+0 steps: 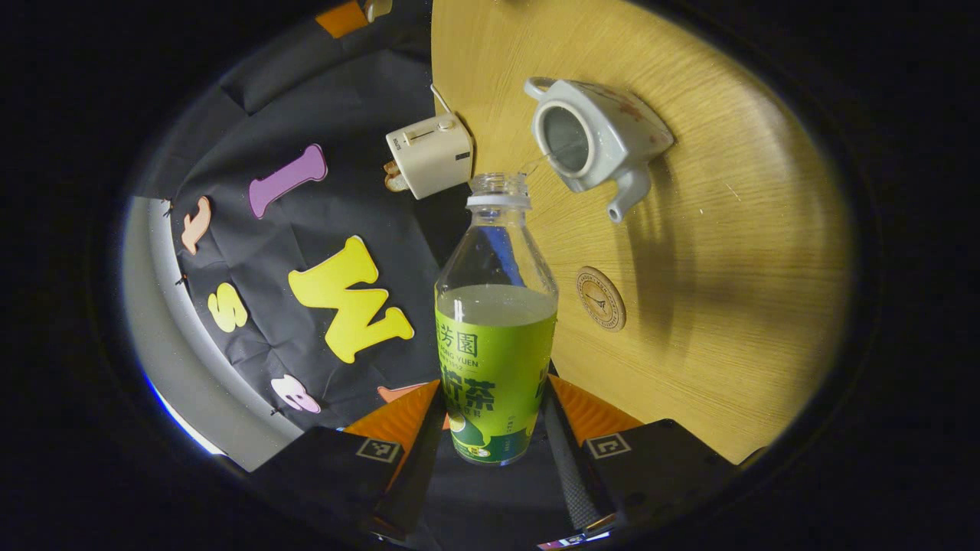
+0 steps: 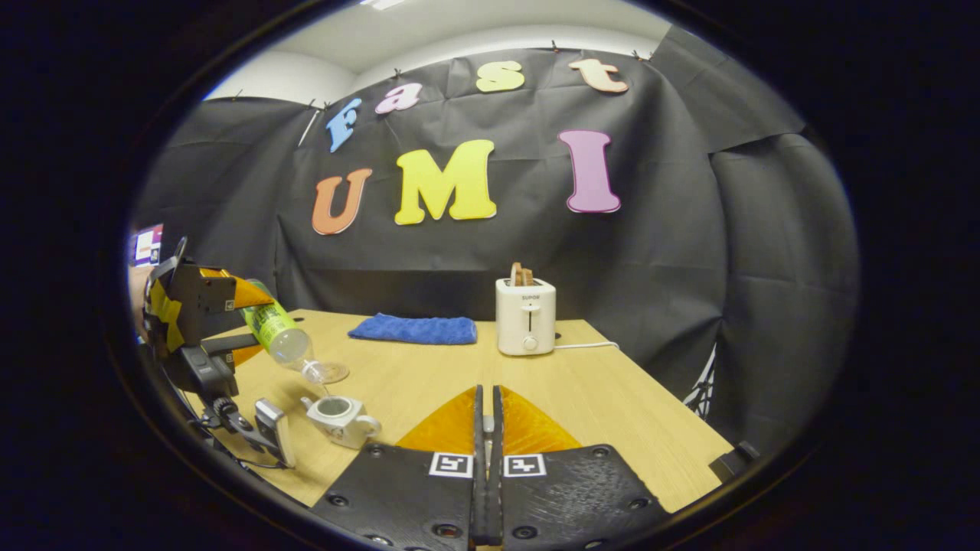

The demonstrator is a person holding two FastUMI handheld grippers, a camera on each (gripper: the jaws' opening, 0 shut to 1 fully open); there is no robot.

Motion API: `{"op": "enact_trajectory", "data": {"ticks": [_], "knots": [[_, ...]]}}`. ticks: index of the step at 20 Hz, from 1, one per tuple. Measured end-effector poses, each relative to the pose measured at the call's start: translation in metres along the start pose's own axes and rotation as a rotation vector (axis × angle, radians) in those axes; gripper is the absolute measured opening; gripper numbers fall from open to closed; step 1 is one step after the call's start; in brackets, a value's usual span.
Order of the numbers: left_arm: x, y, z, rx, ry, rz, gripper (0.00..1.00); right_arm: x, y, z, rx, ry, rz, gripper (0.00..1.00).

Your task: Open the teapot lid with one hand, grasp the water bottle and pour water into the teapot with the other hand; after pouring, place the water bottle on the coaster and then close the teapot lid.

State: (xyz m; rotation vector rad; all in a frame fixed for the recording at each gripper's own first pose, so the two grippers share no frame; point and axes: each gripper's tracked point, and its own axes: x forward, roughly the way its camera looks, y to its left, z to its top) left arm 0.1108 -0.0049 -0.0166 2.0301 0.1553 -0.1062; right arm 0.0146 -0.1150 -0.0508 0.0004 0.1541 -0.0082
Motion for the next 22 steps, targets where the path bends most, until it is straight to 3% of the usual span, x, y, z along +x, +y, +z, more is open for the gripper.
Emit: {"op": "enact_trajectory", "data": {"ticks": [6, 17, 22], "knots": [[-0.003, 0.011, 0.003, 0.112, 0.008, 0.053, 0.73, -0.003, -0.003, -0.001, 0.006, -0.003, -0.001, 0.00], [-0.007, 0.018, 0.007, 0.175, 0.009, 0.088, 0.70, -0.006, -0.009, -0.002, 0.019, -0.008, -0.006, 0.00], [-0.009, 0.019, 0.013, 0.176, 0.004, 0.096, 0.73, -0.007, -0.012, -0.004, 0.026, -0.006, -0.008, 0.00]]}}
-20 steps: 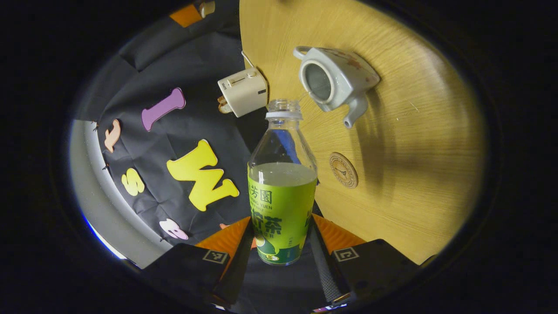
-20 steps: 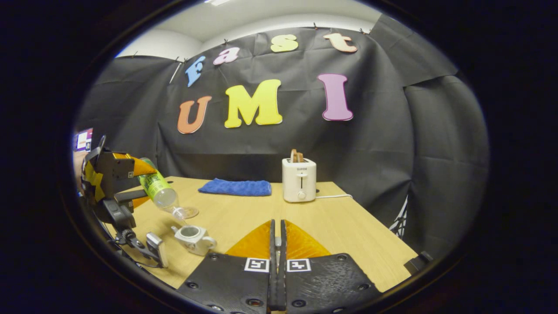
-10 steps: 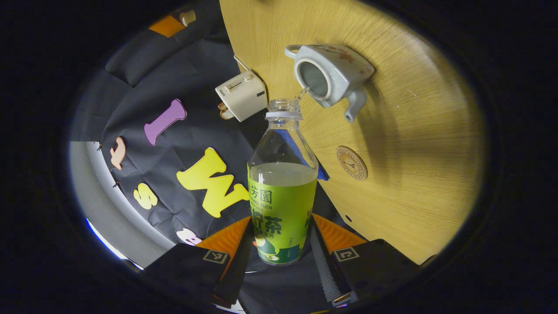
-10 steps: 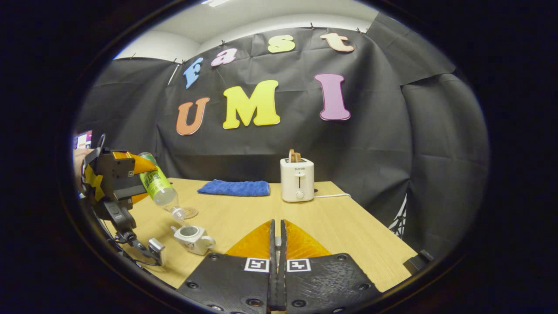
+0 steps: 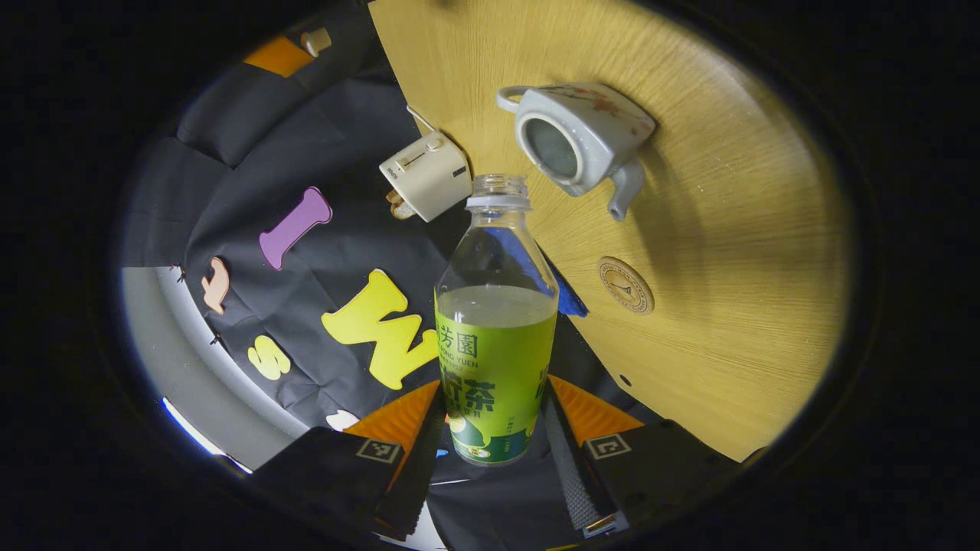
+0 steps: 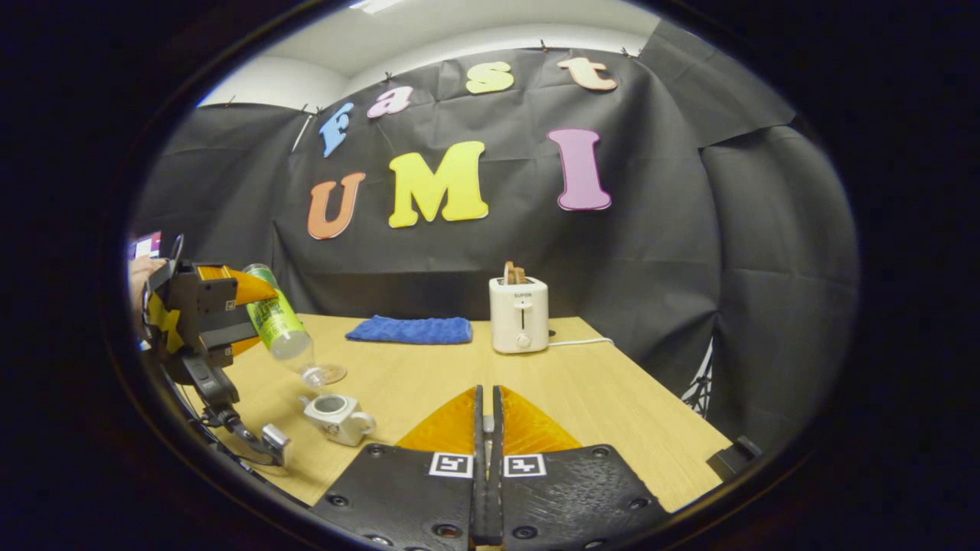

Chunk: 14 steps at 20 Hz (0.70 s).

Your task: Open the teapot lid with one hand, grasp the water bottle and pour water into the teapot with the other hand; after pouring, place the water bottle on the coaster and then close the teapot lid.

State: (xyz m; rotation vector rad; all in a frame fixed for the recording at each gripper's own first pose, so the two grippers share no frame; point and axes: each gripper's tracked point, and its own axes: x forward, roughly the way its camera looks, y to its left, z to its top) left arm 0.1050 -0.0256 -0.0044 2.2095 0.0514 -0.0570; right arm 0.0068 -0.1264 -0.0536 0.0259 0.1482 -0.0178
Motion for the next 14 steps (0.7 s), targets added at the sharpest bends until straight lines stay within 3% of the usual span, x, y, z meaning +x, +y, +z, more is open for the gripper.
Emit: {"op": "enact_trajectory", "data": {"ticks": [7, 12, 14], "knots": [[0.000, 0.002, -0.002, -0.046, -0.006, 0.014, 0.72, -0.001, -0.001, 0.001, 0.002, 0.000, -0.005, 0.00], [0.004, -0.028, -0.001, -0.249, 0.002, -0.054, 0.72, -0.003, 0.001, 0.004, 0.003, -0.005, -0.010, 0.00], [0.002, -0.048, 0.003, -0.412, -0.004, -0.106, 0.72, -0.004, 0.002, 0.009, 0.007, -0.013, -0.013, 0.00]]}}
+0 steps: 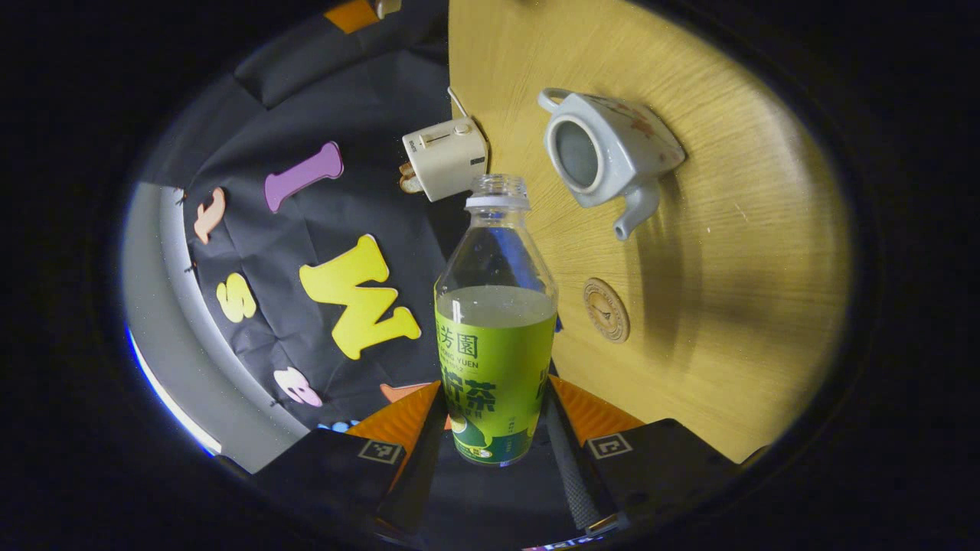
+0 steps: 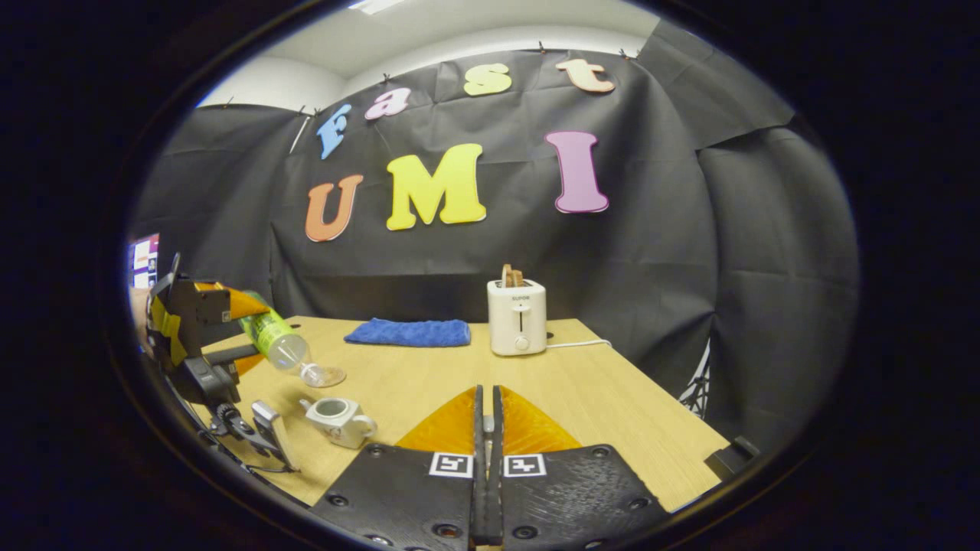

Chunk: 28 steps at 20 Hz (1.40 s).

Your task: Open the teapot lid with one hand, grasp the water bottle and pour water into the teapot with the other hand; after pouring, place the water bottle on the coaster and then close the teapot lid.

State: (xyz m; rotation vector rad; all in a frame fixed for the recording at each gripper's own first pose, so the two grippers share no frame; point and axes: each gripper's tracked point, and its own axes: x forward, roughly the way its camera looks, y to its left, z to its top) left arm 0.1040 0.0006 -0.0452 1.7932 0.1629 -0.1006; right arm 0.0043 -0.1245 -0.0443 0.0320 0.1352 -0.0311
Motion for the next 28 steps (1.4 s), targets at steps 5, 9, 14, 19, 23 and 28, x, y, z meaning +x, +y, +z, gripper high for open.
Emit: {"op": "enact_trajectory", "data": {"ticks": [5, 9, 14, 19, 23, 28], "knots": [[-0.014, -0.042, 0.002, -0.590, -0.017, -0.180, 0.72, 0.000, 0.012, 0.012, 0.013, -0.013, 0.007, 0.00], [-0.006, -0.034, 0.003, -0.937, -0.031, -0.211, 0.73, -0.002, 0.032, 0.019, 0.002, -0.020, 0.031, 0.00], [0.003, -0.010, -0.003, -1.419, -0.087, -0.190, 0.73, 0.000, 0.049, 0.026, -0.012, -0.029, 0.051, 0.00], [0.042, 0.010, -0.011, -1.711, -0.161, -0.182, 0.73, 0.009, 0.069, 0.019, -0.014, -0.006, 0.079, 0.00], [0.071, 0.019, -0.006, -1.753, -0.205, -0.145, 0.73, 0.021, 0.079, 0.015, -0.029, 0.014, 0.095, 0.00], [0.104, 0.014, 0.004, -1.797, -0.248, -0.134, 0.74, 0.029, 0.088, 0.006, -0.048, 0.032, 0.106, 0.00]]}}
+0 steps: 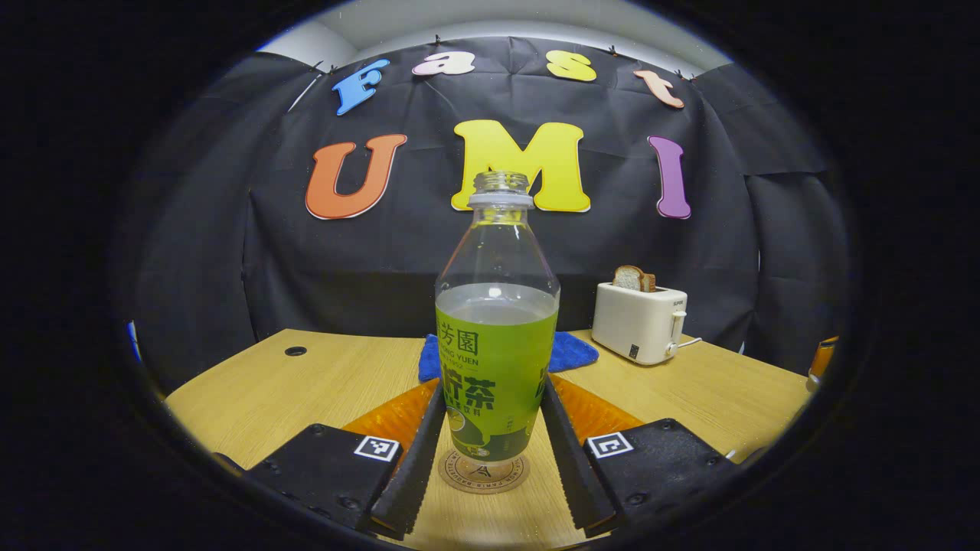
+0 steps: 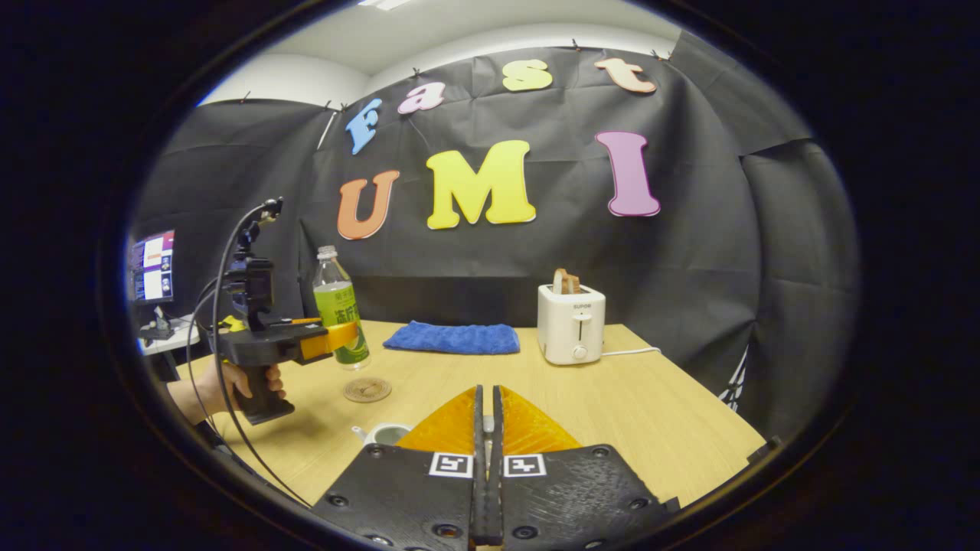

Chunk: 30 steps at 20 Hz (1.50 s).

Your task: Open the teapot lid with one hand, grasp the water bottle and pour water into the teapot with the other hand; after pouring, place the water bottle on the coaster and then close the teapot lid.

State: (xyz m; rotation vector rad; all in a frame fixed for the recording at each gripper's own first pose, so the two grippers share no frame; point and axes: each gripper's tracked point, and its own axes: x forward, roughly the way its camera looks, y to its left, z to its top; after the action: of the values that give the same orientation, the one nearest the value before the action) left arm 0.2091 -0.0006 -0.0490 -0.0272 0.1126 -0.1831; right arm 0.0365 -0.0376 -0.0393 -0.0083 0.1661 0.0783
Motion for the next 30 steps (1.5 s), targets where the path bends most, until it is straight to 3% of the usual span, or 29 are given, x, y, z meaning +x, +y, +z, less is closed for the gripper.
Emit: {"op": "enact_trajectory", "data": {"ticks": [6, 20, 21, 22, 26, 30], "knots": [[0.018, 0.001, -0.032, -0.019, 0.075, -0.007, 0.75, 0.008, 0.002, -0.013, 0.004, 0.037, 0.010, 0.00], [0.019, 0.002, -0.060, -0.039, 0.149, 0.002, 0.79, 0.006, 0.002, -0.016, 0.010, 0.038, 0.007, 0.00], [0.017, 0.002, -0.063, -0.039, 0.164, 0.005, 0.98, 0.007, 0.004, -0.015, 0.009, 0.037, 0.010, 0.00], [0.015, 0.004, -0.064, -0.046, 0.170, 0.014, 1.00, 0.007, 0.007, -0.015, 0.007, 0.035, 0.015, 0.00], [-0.010, 0.014, -0.064, -0.067, 0.177, 0.056, 1.00, 0.013, 0.023, -0.006, 0.004, 0.016, 0.059, 0.00], [-0.055, 0.040, -0.041, -0.041, 0.117, 0.136, 1.00, 0.028, 0.059, -0.003, 0.002, -0.001, 0.151, 0.00]]}}
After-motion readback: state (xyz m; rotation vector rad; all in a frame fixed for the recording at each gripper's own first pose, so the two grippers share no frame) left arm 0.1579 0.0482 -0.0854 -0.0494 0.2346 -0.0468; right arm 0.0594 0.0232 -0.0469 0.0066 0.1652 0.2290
